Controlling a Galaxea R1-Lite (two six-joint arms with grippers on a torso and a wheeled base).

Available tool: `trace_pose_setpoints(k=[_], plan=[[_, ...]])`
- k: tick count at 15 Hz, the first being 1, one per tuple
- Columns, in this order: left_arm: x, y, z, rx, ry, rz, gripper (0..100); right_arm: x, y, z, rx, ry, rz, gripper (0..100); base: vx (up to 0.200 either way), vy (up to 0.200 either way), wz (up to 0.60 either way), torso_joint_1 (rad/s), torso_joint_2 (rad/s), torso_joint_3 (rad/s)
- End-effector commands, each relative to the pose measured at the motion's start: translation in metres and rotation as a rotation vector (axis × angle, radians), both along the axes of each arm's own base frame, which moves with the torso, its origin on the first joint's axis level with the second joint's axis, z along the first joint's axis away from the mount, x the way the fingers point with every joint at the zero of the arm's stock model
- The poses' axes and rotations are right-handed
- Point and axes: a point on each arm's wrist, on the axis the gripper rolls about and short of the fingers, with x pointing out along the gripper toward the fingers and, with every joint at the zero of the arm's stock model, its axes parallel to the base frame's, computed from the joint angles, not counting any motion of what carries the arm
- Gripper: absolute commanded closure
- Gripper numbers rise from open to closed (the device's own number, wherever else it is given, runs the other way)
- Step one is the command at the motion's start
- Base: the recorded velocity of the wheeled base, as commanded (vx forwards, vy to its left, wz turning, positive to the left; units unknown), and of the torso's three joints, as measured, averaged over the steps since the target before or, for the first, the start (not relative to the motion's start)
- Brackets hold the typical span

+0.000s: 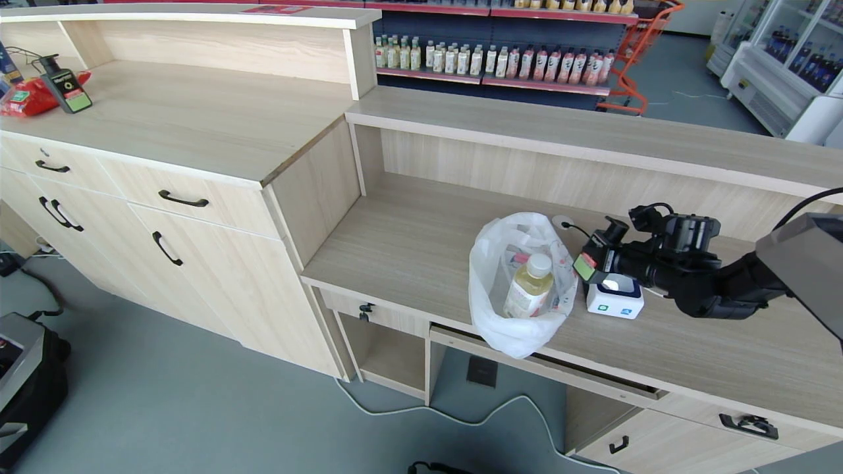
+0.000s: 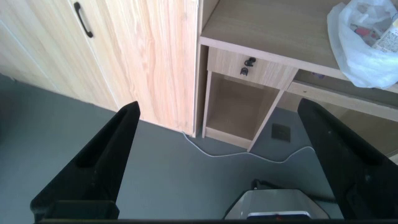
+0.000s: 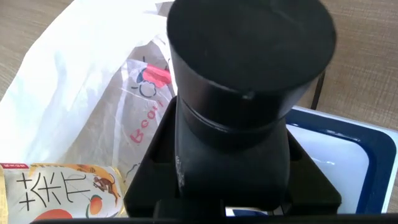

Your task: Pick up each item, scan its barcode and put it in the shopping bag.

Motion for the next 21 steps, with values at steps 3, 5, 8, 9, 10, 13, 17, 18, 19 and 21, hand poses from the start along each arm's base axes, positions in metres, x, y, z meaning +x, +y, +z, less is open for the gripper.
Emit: trace_pose_setpoints(k=[3,5,8,9,10,13,17,18,19,21], plan=[[0.000,0.000,0.000,0.000,0.000,0.000,0,0.002,-0.002,-0.001,-0.001,-0.002,-0.005,100,0.000,0.000,0.00,0.000,0.00,0.000],[0.000,0.000,0.000,0.000,0.000,0.000,0,0.002,-0.003,0.003,-0.002,-0.013,-0.006,100,0.000,0.000,0.00,0.000,0.00,0.000],[0.000,0.000,0.000,0.000,0.000,0.000,0,0.000,-0.003,0.015,-0.004,-0.039,-0.006,100,0.000,0.000,0.00,0.000,0.00,0.000],[0.000,0.000,0.000,0.000,0.000,0.000,0,-0.004,-0.003,0.025,-0.006,-0.056,-0.007,100,0.000,0.000,0.00,0.000,0.00,0.000],[0.000,0.000,0.000,0.000,0.000,0.000,0,-0.006,-0.006,0.030,-0.005,-0.062,-0.016,100,0.000,0.000,0.00,0.000,0.00,0.000],[0.000,0.000,0.000,0.000,0.000,0.000,0,-0.019,-0.012,0.028,-0.001,-0.031,-0.030,100,0.000,0.000,0.00,0.000,0.00,0.000],[0.000,0.000,0.000,0.000,0.000,0.000,0,-0.022,-0.017,0.026,-0.003,-0.022,-0.040,100,0.000,0.000,0.00,0.000,0.00,0.000],[0.000,0.000,0.000,0.000,0.000,0.000,0,-0.023,-0.019,0.026,-0.003,-0.021,-0.045,100,0.000,0.000,0.00,0.000,0.00,0.000],[0.000,0.000,0.000,0.000,0.000,0.000,0,-0.023,-0.019,0.023,-0.002,-0.015,-0.045,100,0.000,0.000,0.00,0.000,0.00,0.000],[0.000,0.000,0.000,0.000,0.000,0.000,0,-0.024,-0.020,0.021,-0.001,-0.006,-0.046,100,0.000,0.000,0.00,0.000,0.00,0.000]])
